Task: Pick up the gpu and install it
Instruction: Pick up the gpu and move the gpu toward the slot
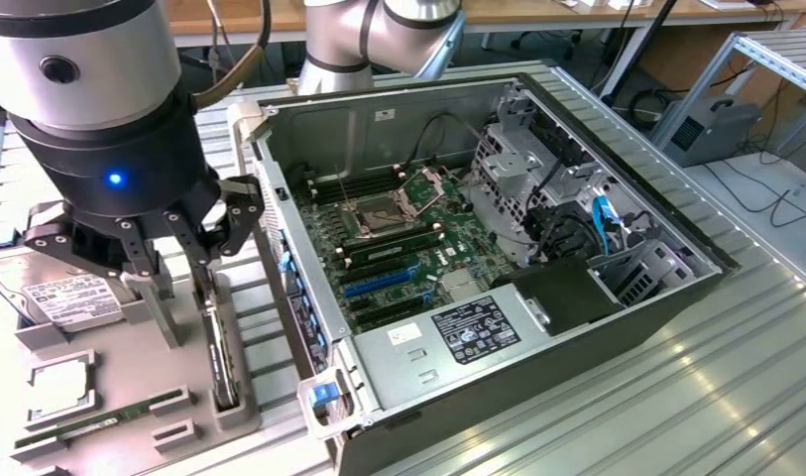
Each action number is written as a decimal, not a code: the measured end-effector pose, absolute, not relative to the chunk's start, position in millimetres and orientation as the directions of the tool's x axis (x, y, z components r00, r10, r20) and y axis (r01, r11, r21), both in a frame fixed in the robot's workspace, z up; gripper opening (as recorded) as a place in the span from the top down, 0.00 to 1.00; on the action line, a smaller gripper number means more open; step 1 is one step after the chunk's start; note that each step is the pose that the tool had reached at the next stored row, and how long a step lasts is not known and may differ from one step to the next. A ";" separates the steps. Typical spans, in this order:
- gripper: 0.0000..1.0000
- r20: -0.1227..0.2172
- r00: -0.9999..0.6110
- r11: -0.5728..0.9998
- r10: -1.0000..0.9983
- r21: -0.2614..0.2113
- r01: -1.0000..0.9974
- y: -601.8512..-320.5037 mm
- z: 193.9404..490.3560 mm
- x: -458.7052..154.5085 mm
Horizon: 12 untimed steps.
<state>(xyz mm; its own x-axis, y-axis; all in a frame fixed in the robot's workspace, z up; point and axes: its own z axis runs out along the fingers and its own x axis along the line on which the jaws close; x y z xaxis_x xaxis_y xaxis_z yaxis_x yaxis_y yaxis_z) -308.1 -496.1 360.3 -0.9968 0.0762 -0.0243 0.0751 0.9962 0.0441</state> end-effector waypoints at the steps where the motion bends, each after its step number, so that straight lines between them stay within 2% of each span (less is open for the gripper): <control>1: 0.64 -0.025 -0.997 0.996 0.076 0.045 0.075 -496.1 359.6 -308.1; 5: 0.64 -0.025 -0.997 0.996 0.076 0.044 0.075 -496.1 339.6 -308.1; 12: 0.64 -0.025 -0.997 0.996 0.076 0.044 0.075 -496.1 331.4 -308.1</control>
<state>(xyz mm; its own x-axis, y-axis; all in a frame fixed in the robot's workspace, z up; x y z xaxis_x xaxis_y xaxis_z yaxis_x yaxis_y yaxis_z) -308.1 -496.1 331.4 -0.9968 0.0762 -0.0246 0.0751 0.9962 0.0444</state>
